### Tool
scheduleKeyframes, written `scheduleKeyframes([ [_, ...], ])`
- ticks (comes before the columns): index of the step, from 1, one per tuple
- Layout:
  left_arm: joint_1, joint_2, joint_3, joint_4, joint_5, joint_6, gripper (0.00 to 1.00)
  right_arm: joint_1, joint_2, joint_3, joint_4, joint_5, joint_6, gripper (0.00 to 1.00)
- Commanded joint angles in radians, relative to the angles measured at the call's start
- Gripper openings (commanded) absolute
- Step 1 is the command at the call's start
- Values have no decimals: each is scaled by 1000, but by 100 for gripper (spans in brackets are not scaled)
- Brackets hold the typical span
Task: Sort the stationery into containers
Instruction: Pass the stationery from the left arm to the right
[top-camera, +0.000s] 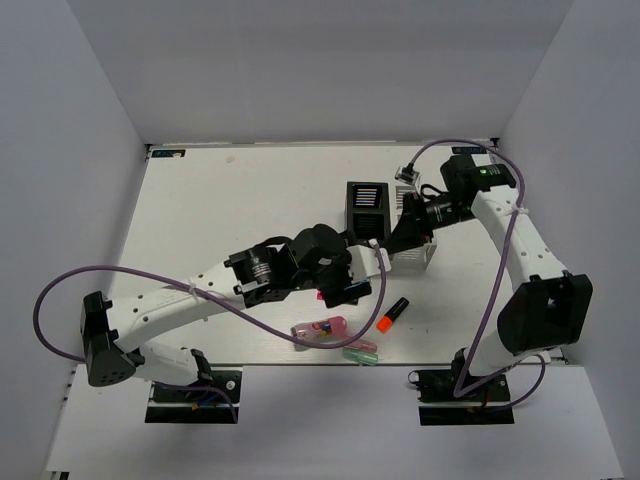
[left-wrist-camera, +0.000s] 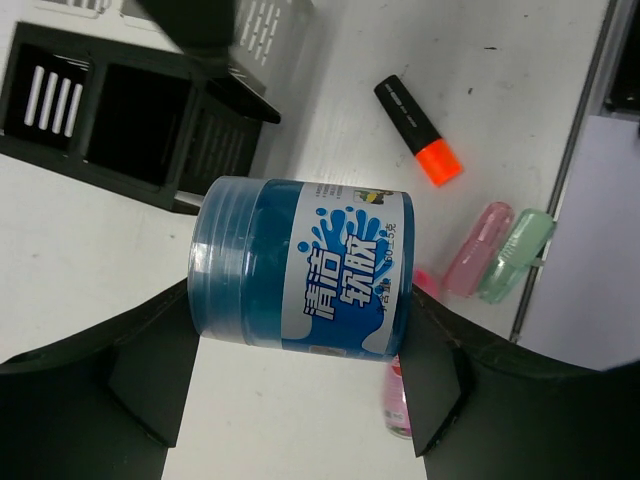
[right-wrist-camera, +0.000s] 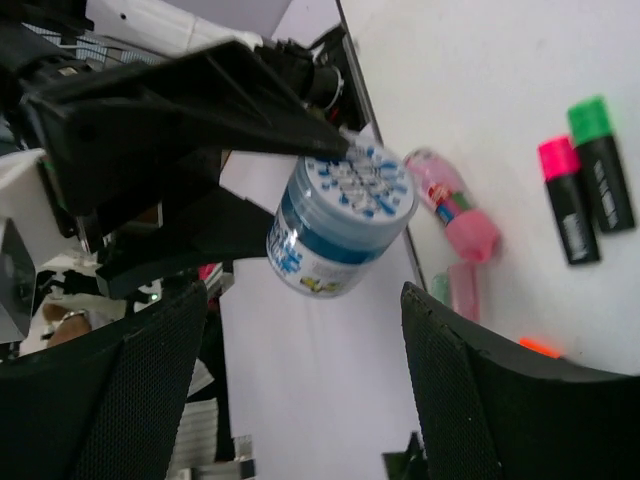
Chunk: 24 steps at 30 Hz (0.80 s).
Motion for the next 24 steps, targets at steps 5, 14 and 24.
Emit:
scheduleKeyframes([
  [5,-10,-35,30,105,-140,97,1,9,-83,-56,-4,122,92,80],
  [14,-7,8,42,211,-235,137,1,8,-280,-254,350,320,336,62],
  [24,-19,-96,-91,296,-188,137,1,9,-214,-192,346,147,345,88],
])
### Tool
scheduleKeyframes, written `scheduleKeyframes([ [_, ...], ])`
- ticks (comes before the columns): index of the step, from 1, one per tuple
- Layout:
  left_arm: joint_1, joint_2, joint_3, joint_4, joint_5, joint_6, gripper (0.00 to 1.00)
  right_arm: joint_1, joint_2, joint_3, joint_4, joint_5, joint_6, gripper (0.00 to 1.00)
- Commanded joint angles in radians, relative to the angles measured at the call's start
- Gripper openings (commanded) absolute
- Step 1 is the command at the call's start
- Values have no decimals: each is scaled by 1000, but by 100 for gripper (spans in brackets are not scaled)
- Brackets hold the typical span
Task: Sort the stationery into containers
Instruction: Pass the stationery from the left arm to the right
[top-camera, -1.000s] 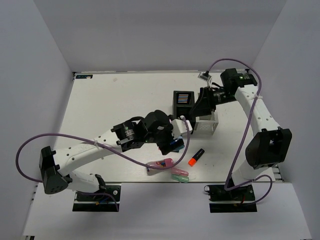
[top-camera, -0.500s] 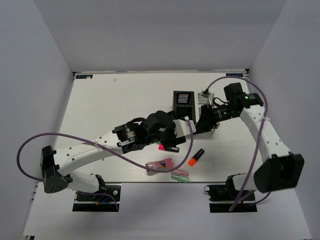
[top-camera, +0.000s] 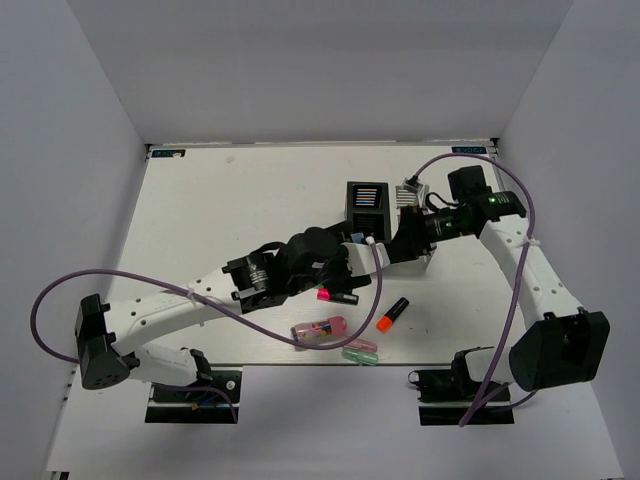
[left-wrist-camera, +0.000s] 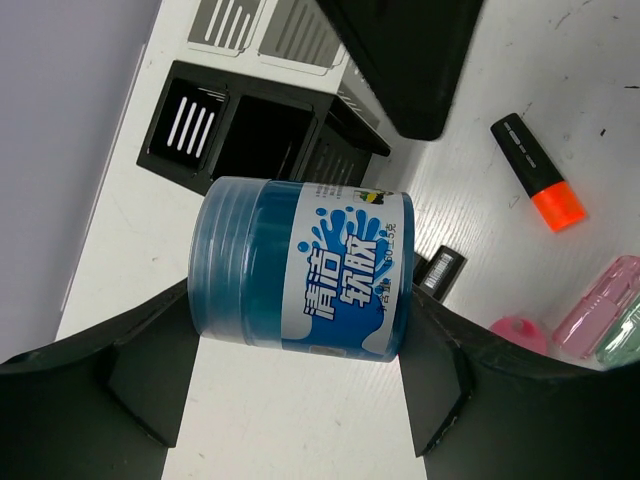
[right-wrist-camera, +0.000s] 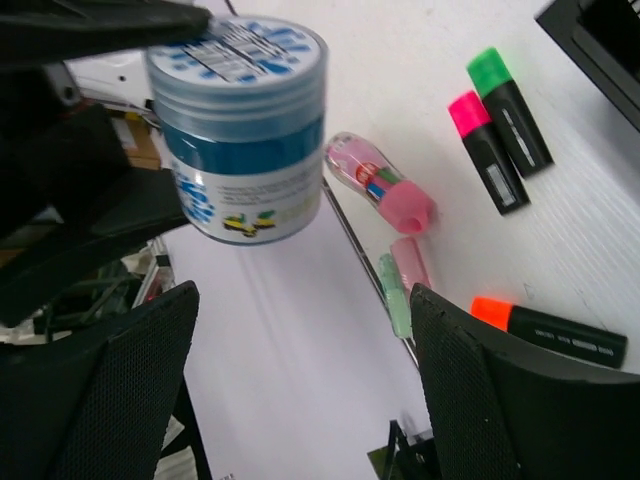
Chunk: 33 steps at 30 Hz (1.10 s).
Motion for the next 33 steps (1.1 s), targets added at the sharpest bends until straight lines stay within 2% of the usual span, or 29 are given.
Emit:
scheduleKeyframes([
  [1,-6,-71,-16,87,13,-4,1,1,22,61,52,-104,34,88],
  [7,-5,-49,-13,83,30,-19,1,12,42,70,157,-178,127,86],
  [22,-8,47,53,123,63,-32,1,124,92,101,272,-80,201,85],
  [27,-5,69,72,158,48,-21,1,159,84,66,269,-29,181,81],
  [33,-3,81,83,196,39,-22,1,183,67,24,292,17,173,81],
])
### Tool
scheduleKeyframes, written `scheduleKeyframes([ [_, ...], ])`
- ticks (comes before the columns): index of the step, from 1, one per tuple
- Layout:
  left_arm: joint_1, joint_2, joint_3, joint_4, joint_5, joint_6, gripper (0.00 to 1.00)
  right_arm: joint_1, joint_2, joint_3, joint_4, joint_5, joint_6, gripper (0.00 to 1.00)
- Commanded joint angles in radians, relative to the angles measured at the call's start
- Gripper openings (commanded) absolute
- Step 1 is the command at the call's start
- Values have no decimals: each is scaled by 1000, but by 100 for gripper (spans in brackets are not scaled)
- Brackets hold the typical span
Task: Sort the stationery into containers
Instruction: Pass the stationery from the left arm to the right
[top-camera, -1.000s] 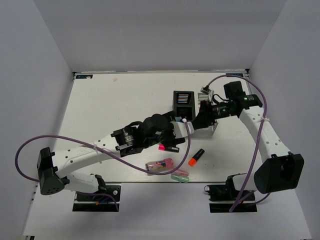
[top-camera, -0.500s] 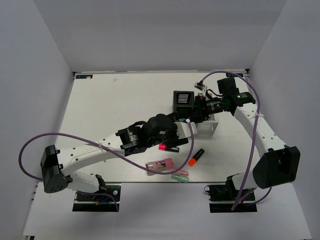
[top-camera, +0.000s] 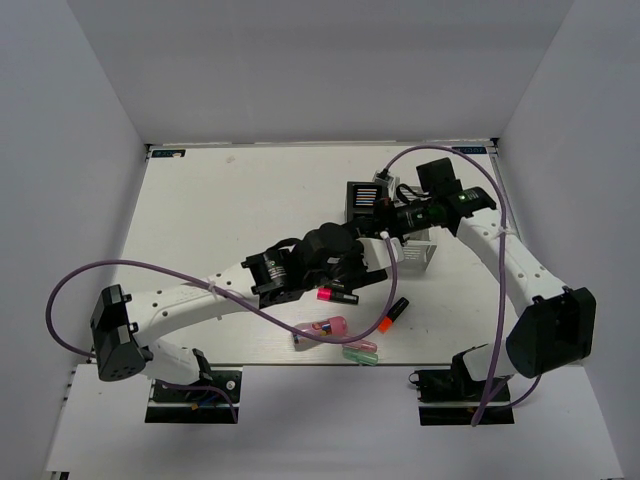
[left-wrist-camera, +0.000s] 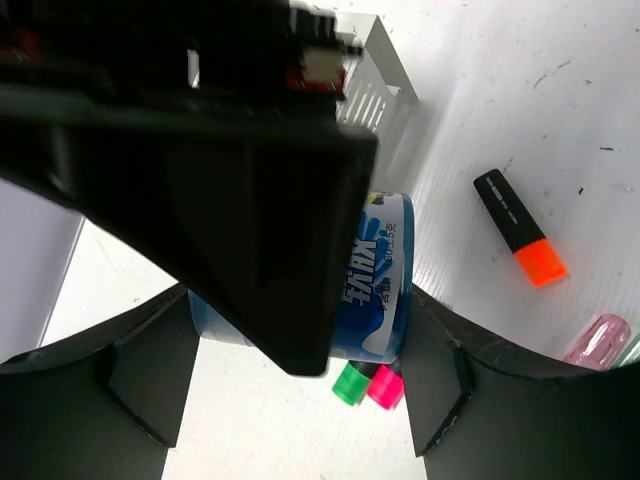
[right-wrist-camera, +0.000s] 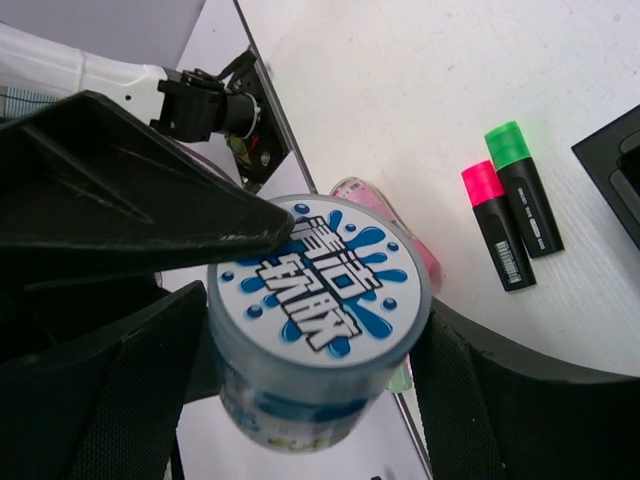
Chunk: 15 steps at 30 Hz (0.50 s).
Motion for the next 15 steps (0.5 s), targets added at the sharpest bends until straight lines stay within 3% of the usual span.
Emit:
scheduleKeyframes([
  [1,-4,-4,57,100,-5,-1,1,22,-25,-18,25,1,-5,80],
  [11,-4,-4,40,96,-4,-17,1,44,-52,-30,72,81,-14,77],
  [14,-4,-7,28,97,-5,-21,1,48,-63,-30,77,93,-22,68],
  [15,-4,-5,28,97,-5,-22,1,50,-64,-33,77,93,-25,58],
])
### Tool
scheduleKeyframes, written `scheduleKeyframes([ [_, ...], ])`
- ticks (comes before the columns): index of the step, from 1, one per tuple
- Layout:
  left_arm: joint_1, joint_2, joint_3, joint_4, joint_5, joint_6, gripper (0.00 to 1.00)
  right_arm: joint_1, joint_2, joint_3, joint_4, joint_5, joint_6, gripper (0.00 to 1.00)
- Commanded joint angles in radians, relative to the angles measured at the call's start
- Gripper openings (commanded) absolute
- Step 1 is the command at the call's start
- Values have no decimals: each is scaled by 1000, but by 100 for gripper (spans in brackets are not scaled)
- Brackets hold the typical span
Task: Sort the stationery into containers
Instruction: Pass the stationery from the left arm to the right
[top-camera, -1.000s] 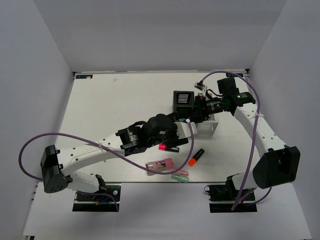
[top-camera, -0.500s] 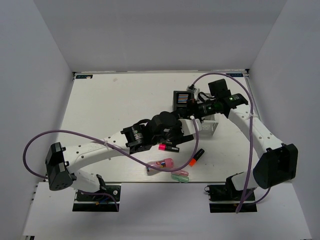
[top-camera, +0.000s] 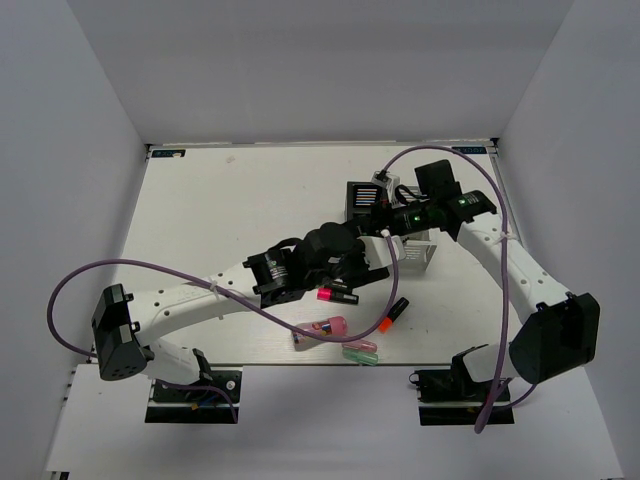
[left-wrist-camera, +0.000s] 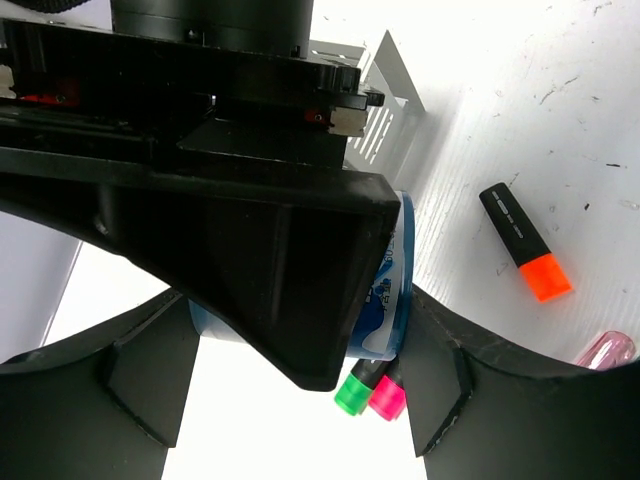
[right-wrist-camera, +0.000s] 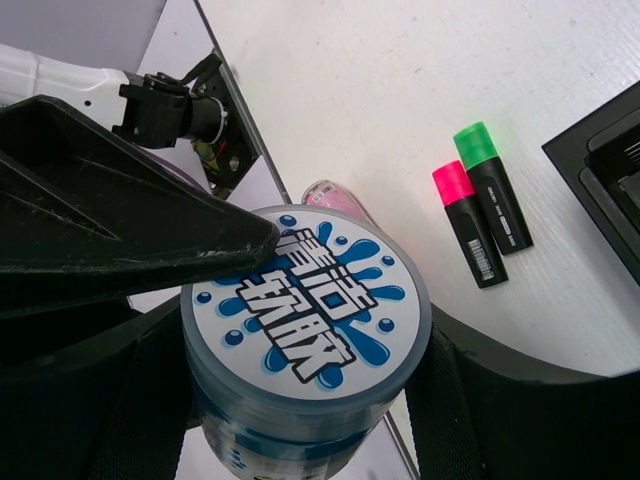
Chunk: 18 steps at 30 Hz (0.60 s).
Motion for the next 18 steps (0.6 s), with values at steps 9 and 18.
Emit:
scheduleKeyframes([
  [9,-6,-25,8,70,-75,-56,65,12,-43,9,54,11,-50,0],
  [18,-4,-115,-41,44,-140,-84,100,6,4,95,42,65,-88,0],
])
